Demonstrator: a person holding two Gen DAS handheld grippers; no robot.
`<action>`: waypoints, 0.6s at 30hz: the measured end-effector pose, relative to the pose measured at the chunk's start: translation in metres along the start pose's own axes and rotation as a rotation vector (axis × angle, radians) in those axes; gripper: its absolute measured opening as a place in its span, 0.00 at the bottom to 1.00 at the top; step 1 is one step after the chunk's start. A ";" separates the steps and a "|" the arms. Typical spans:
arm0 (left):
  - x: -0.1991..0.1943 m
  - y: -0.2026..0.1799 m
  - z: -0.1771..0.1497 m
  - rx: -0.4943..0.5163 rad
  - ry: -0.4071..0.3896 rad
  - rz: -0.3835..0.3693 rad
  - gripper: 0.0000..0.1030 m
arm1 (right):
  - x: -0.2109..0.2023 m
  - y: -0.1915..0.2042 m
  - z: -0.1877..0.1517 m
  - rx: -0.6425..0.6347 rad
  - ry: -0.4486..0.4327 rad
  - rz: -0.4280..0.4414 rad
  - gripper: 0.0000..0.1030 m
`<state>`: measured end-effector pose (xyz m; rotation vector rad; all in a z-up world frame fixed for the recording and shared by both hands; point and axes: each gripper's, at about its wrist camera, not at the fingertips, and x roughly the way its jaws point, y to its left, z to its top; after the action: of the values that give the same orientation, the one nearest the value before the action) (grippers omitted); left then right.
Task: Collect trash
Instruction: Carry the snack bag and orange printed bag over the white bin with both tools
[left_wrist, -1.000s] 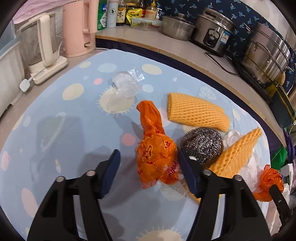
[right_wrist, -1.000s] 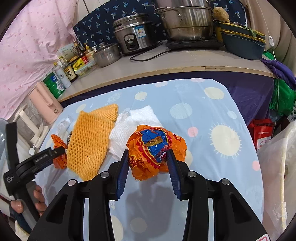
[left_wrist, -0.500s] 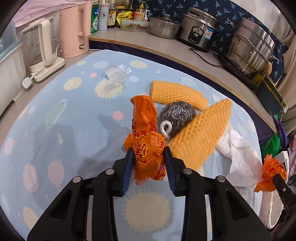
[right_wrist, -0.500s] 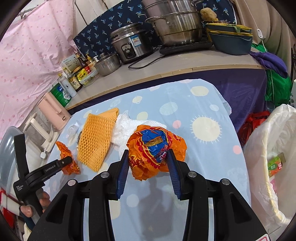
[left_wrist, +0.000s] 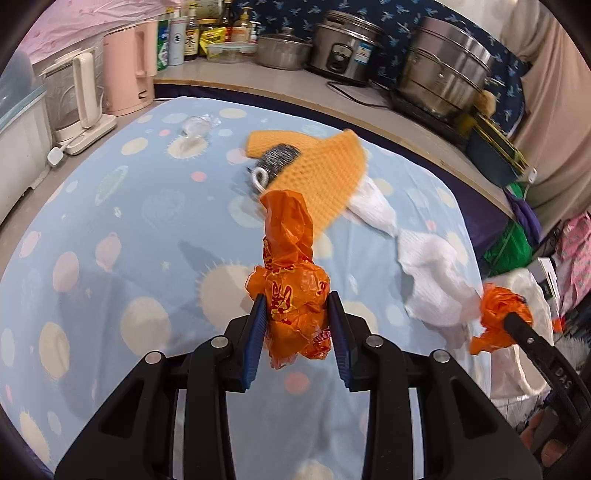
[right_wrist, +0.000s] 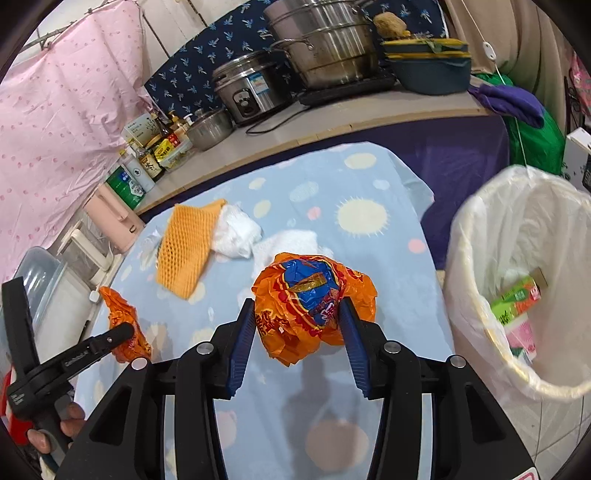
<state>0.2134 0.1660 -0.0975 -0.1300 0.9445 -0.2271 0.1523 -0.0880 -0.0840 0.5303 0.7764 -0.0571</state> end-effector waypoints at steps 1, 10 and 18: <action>-0.001 -0.004 -0.003 0.012 0.005 -0.003 0.31 | -0.001 -0.005 -0.004 0.013 0.005 0.002 0.46; -0.003 -0.043 -0.027 0.101 0.042 -0.026 0.31 | -0.025 -0.028 -0.016 0.028 -0.013 0.003 0.41; -0.017 -0.085 -0.037 0.183 0.037 -0.069 0.31 | -0.053 -0.047 -0.014 0.066 -0.076 -0.003 0.41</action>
<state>0.1622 0.0871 -0.0877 0.0104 0.9516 -0.3799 0.0941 -0.1295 -0.0762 0.5868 0.7027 -0.1055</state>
